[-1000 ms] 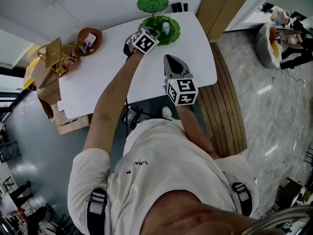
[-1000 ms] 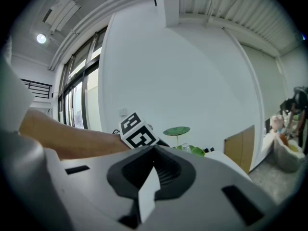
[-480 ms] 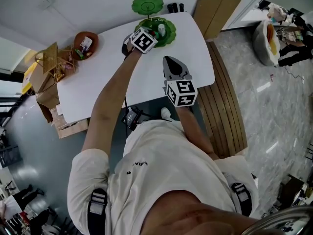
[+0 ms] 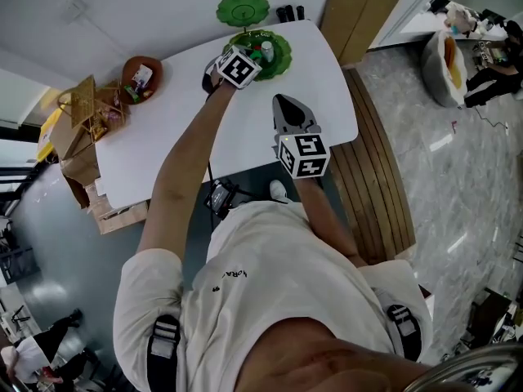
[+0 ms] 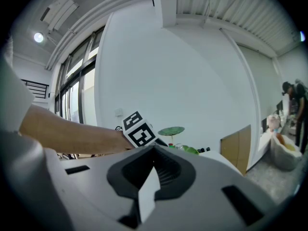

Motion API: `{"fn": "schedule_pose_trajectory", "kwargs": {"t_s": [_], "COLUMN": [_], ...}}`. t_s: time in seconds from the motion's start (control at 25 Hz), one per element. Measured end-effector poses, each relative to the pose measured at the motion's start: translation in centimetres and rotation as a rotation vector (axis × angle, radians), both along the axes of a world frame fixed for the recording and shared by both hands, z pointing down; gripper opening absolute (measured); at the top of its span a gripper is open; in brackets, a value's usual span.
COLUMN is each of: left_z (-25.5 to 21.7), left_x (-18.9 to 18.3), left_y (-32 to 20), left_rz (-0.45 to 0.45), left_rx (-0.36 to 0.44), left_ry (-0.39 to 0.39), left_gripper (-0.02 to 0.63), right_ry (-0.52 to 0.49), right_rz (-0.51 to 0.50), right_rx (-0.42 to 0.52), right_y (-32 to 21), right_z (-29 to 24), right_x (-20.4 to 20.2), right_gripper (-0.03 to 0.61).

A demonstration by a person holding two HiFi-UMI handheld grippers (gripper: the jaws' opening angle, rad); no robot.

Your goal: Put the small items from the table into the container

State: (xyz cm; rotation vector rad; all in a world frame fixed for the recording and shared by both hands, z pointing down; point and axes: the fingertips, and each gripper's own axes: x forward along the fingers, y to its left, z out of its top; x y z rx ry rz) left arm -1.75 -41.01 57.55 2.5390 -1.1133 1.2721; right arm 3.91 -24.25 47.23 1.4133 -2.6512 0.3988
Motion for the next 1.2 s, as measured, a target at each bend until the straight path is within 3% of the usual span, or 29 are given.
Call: {"fn": "schedule_pose_trajectory", "kwargs": {"t_s": [0.6,1.2], "left_z": [-2.6,-4.6], "left_x": [0.0,-2.7], "left_y": [0.8,5.4], "left_rz": [-0.019,-0.175], "left_rx": [0.062,0.138], "left_ry": [0.040,0.232], "left_gripper": [0.087,0.005], "right_ry": [-0.005,-0.012], "right_rz": [-0.004,-0.029], "right_rx": [0.010,0.021], "right_y": [0.2,1.4], "right_z": [-0.5,-1.2], "right_x": [-0.4,-2.0], "right_gripper": [0.005,0.005]}}
